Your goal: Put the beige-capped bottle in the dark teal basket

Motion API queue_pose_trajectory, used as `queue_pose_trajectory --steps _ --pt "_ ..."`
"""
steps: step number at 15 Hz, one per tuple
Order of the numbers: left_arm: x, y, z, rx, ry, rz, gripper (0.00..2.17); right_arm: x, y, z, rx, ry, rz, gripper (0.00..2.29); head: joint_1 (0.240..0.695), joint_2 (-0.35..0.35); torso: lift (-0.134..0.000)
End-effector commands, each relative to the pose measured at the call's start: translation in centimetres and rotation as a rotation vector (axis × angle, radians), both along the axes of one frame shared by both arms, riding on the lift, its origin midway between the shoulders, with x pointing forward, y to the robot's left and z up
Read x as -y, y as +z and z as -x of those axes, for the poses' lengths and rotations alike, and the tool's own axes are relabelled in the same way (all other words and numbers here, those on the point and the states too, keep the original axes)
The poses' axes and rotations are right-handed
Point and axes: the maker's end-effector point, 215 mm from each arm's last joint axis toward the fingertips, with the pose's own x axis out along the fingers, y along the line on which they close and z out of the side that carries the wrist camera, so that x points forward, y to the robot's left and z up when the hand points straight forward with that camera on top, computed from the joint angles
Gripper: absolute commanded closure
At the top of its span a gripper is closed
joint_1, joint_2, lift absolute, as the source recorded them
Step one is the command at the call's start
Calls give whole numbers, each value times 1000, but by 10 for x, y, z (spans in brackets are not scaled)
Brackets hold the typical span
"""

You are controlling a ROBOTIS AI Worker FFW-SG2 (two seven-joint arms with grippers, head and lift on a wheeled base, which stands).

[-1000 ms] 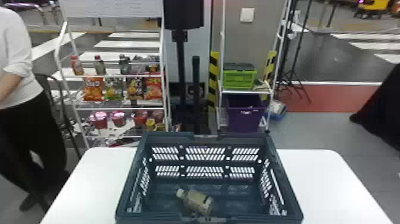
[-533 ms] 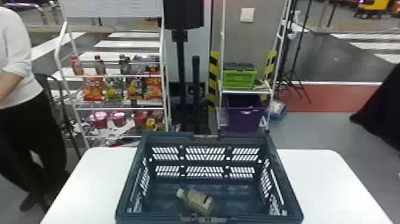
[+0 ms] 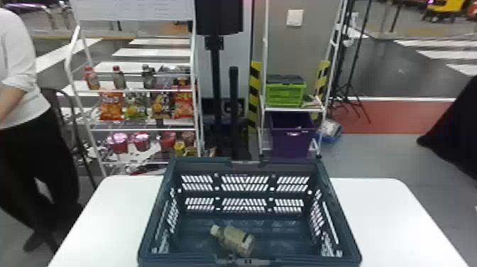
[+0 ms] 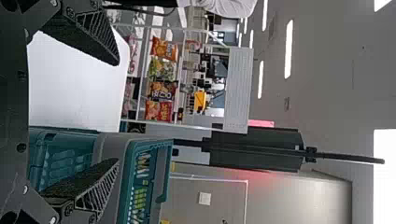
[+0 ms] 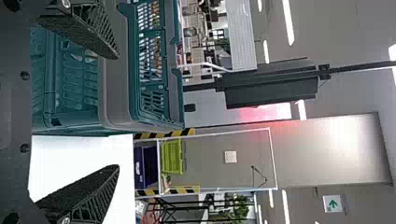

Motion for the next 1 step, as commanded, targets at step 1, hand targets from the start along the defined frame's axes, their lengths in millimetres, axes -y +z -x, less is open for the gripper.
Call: queue_pose_trajectory --steps 1 --pt "0 -1 0 1 1 0 154 0 0 0 0 0 0 46 499 0 0"
